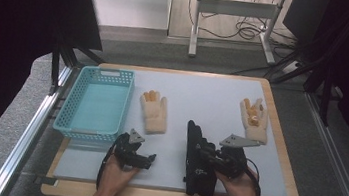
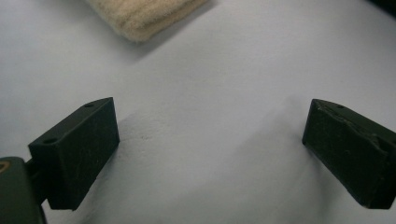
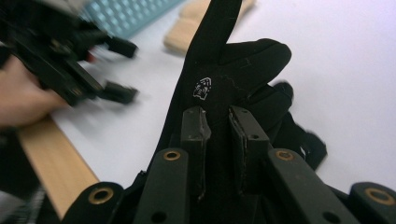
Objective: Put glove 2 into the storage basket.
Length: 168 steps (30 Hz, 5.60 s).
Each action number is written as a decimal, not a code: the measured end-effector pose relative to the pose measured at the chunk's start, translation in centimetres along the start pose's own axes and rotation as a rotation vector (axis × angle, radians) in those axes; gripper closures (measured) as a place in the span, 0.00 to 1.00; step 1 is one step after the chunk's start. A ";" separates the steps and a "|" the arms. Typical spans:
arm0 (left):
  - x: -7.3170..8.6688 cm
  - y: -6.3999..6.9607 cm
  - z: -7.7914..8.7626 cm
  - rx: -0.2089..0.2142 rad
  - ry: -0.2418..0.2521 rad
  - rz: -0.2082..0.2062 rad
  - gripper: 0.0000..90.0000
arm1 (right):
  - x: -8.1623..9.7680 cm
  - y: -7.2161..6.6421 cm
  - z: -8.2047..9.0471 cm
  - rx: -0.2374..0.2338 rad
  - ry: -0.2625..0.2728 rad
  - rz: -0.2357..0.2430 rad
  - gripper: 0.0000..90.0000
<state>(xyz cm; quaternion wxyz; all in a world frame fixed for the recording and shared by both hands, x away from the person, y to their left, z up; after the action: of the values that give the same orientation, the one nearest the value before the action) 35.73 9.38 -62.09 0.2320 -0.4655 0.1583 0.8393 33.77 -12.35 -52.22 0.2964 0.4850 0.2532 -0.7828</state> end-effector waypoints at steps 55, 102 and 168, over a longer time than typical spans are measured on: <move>0.6 -1.1 1.4 -0.020 0.003 -0.111 0.02 | 7.4 -0.9 -2.5 -0.152 -0.107 0.011 0.91; -0.4 0.2 1.4 0.120 0.008 0.035 0.11 | 7.3 12.1 1.3 0.228 -0.061 0.061 0.37; -5.0 8.7 -5.1 0.135 -0.183 -0.145 0.70 | 7.4 12.0 1.3 0.222 -0.064 0.067 0.33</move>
<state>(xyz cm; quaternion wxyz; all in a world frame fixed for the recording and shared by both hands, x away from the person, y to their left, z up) 36.93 -1.61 -60.05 0.3364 -0.3805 0.1584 0.8467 38.91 -23.18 -59.71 0.2747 0.4978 0.1389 -0.8108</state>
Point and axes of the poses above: each handheld gripper's, and its own axes: z roughly backward along the jaws, x roughly out of its underside, y roughly to its right, the point moved 10 cm from there along -z, roughly forward along the jaws, and after that the axes turned 14 degrees about y, right-handed, at the moved point
